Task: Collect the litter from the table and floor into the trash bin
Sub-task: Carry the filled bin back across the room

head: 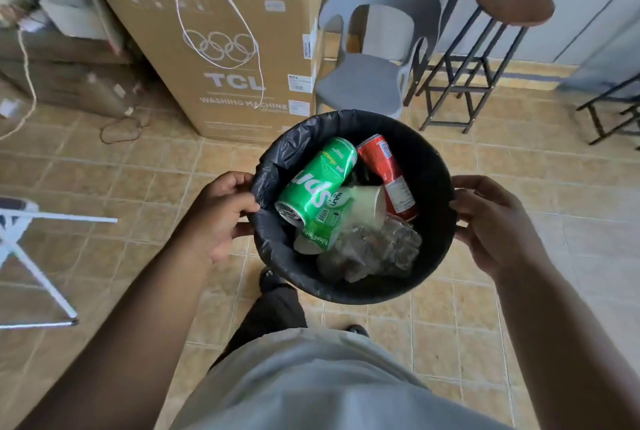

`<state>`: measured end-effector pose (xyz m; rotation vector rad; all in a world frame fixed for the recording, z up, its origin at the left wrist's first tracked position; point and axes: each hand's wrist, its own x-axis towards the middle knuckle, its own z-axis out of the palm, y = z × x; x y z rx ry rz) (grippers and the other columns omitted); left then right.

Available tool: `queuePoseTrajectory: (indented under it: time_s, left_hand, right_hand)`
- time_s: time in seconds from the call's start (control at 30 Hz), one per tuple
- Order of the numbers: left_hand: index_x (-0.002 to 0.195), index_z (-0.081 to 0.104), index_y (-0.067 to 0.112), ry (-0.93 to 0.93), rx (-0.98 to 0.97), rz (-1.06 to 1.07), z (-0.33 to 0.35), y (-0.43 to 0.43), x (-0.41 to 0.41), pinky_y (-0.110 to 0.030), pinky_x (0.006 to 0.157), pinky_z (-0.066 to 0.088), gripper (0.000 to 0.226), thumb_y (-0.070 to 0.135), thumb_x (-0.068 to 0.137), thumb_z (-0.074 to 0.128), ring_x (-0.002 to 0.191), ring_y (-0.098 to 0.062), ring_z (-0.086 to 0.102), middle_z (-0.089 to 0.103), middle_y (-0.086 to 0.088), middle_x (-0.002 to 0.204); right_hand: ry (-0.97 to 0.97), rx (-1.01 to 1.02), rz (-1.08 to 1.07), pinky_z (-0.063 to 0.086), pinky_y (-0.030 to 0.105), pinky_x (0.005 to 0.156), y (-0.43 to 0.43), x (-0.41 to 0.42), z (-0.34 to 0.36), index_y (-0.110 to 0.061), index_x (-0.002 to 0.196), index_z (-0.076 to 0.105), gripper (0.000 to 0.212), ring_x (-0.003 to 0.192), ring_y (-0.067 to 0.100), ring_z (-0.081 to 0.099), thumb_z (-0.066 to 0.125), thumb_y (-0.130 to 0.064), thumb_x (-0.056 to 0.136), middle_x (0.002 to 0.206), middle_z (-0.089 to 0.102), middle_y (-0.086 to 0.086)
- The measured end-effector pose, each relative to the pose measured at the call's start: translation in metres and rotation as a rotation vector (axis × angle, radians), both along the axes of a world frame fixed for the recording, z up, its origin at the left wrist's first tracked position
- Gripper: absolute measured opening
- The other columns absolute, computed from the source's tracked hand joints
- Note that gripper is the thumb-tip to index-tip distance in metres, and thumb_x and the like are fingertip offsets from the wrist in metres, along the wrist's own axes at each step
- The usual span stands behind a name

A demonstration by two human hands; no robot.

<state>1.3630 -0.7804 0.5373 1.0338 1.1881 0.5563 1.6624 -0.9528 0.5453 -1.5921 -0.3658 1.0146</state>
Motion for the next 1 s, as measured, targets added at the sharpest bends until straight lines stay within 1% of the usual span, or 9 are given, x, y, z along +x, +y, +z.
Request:
queuePoseTrajectory:
  time_s: [0.07, 0.13, 0.23, 0.33, 0.5, 0.57, 0.67, 0.8, 1.0]
  left_hand:
    - [0.085, 0.058, 0.019, -0.007, -0.01, 0.067, -0.004, 0.017, -0.017, -0.026, 0.055, 0.045, 0.036, -0.013, 0.079, 0.043, 0.063, -0.014, 0.053, 0.061, 0.005, 0.069]
    - [0.086, 0.058, 0.019, -0.012, -0.021, 0.12, -0.008, 0.035, -0.037, -0.025, 0.052, 0.045, 0.036, -0.013, 0.079, 0.043, 0.062, -0.013, 0.053, 0.061, 0.004, 0.07]
    - [0.085, 0.059, 0.018, -0.017, -0.027, 0.178, -0.008, 0.068, -0.068, -0.024, 0.044, 0.045, 0.036, -0.013, 0.08, 0.042, 0.057, -0.01, 0.056, 0.062, 0.005, 0.067]
    - [0.086, 0.06, 0.017, -0.011, -0.017, 0.242, -0.005, 0.103, -0.104, -0.023, 0.042, 0.045, 0.036, -0.014, 0.079, 0.043, 0.057, -0.01, 0.057, 0.062, 0.003, 0.068]
    - [0.088, 0.061, 0.016, -0.027, 0.023, 0.343, 0.005, 0.158, -0.16, -0.023, 0.043, 0.045, 0.037, -0.014, 0.08, 0.044, 0.058, -0.01, 0.057, 0.06, 0.0, 0.074]
    - [0.09, 0.061, 0.015, -0.021, 0.033, 0.376, 0.01, 0.177, -0.182, -0.023, 0.045, 0.046, 0.036, -0.014, 0.08, 0.044, 0.06, -0.011, 0.057, 0.06, -0.001, 0.075]
    - [0.094, 0.061, 0.014, -0.008, 0.041, 0.431, 0.013, 0.199, -0.215, -0.026, 0.049, 0.048, 0.035, -0.013, 0.08, 0.045, 0.067, -0.016, 0.059, 0.061, -0.004, 0.079]
    - [0.095, 0.063, 0.015, -0.001, 0.04, 0.528, 0.013, 0.223, -0.248, -0.029, 0.052, 0.049, 0.035, -0.011, 0.079, 0.046, 0.072, -0.019, 0.06, 0.062, -0.005, 0.083]
    - [0.097, 0.06, 0.011, 0.021, 0.004, 0.614, 0.009, 0.256, -0.278, -0.027, 0.05, 0.046, 0.033, -0.012, 0.08, 0.044, 0.062, -0.015, 0.058, 0.061, 0.0, 0.07]
  right_hand:
    - [0.007, -0.004, 0.056, 0.054, 0.032, 0.055, 0.033, -0.009, -0.002, -0.01, 0.095, 0.067, 0.026, 0.072, 0.025, 0.062, 0.049, 0.007, 0.087, 0.084, 0.063, 0.015]
    - [0.011, -0.009, 0.105, 0.054, 0.031, 0.053, 0.068, -0.022, -0.003, -0.008, 0.096, 0.066, 0.025, 0.074, 0.026, 0.061, 0.048, 0.008, 0.087, 0.085, 0.062, 0.015]
    - [0.019, -0.009, 0.167, 0.055, 0.033, 0.056, 0.121, -0.046, -0.002, -0.009, 0.094, 0.066, 0.026, 0.078, 0.028, 0.062, 0.048, 0.009, 0.088, 0.088, 0.062, 0.017]
    - [0.024, -0.019, 0.242, 0.056, 0.037, 0.062, 0.175, -0.073, 0.001, -0.01, 0.094, 0.067, 0.026, 0.081, 0.029, 0.064, 0.048, 0.009, 0.089, 0.089, 0.065, 0.015]
    - [0.001, 0.009, 0.386, 0.054, 0.031, 0.053, 0.265, -0.113, 0.002, -0.02, 0.082, 0.072, 0.036, 0.067, 0.018, 0.067, 0.05, 0.008, 0.084, 0.076, 0.068, 0.006]
    - [-0.007, 0.023, 0.422, 0.054, 0.031, 0.052, 0.3, -0.132, 0.001, -0.022, 0.081, 0.074, 0.033, 0.066, 0.017, 0.068, 0.054, 0.004, 0.078, 0.076, 0.07, 0.006]
    - [-0.001, 0.044, 0.49, 0.055, 0.033, 0.053, 0.347, -0.158, -0.001, -0.021, 0.084, 0.074, 0.03, 0.068, 0.02, 0.07, 0.055, 0.0, 0.076, 0.08, 0.071, 0.008]
    - [0.013, 0.032, 0.587, 0.056, 0.035, 0.055, 0.405, -0.189, -0.001, -0.019, 0.087, 0.073, 0.031, 0.069, 0.022, 0.069, 0.054, 0.003, 0.077, 0.081, 0.07, 0.009]
    - [0.025, 0.024, 0.689, 0.051, 0.03, 0.049, 0.486, -0.227, -0.005, -0.013, 0.09, 0.07, 0.031, 0.064, 0.022, 0.064, 0.049, 0.008, 0.081, 0.076, 0.067, 0.011]
